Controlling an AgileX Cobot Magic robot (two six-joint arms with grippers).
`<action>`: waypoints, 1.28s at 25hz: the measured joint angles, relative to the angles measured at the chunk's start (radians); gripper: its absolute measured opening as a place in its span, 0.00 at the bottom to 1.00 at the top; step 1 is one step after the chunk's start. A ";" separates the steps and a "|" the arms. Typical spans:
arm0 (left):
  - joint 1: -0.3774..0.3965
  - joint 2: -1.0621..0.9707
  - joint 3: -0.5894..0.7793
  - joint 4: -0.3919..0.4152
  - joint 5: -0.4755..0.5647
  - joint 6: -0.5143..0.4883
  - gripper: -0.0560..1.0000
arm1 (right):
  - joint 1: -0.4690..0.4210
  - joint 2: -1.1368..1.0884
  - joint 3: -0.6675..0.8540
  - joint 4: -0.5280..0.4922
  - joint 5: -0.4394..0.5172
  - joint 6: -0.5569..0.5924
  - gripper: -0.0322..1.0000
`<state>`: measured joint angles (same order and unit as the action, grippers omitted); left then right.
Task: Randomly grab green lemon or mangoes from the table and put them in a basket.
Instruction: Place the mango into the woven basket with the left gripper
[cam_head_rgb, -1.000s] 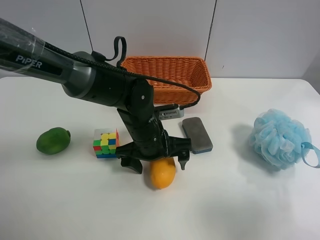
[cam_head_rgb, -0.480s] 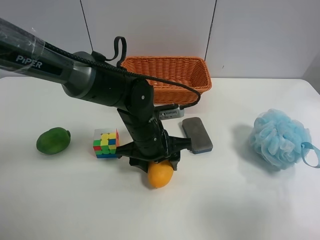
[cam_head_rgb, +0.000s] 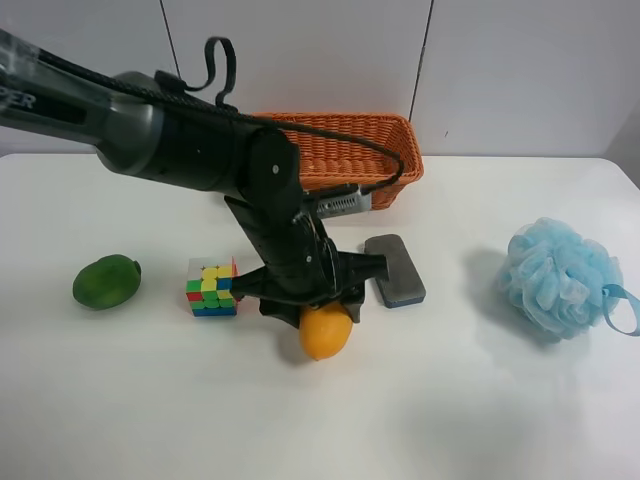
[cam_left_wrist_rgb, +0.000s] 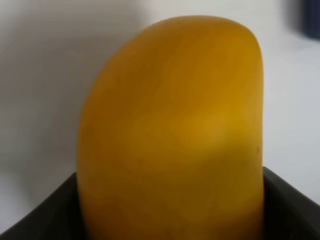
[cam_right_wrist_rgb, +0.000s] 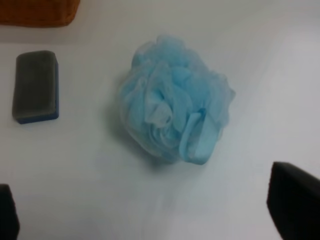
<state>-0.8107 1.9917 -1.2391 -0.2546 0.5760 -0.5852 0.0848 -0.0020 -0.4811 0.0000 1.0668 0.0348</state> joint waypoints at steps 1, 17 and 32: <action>0.000 -0.016 0.000 0.000 0.001 0.000 0.63 | 0.000 0.000 0.000 0.000 0.000 0.000 0.99; 0.139 -0.123 -0.308 0.022 0.338 0.097 0.63 | 0.000 0.000 0.000 0.000 0.000 0.000 0.99; 0.301 0.258 -0.952 0.043 0.408 0.376 0.63 | 0.000 0.000 0.000 0.000 0.000 0.000 0.99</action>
<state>-0.5093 2.2499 -2.1915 -0.2111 0.9835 -0.2089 0.0848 -0.0020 -0.4811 0.0000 1.0668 0.0348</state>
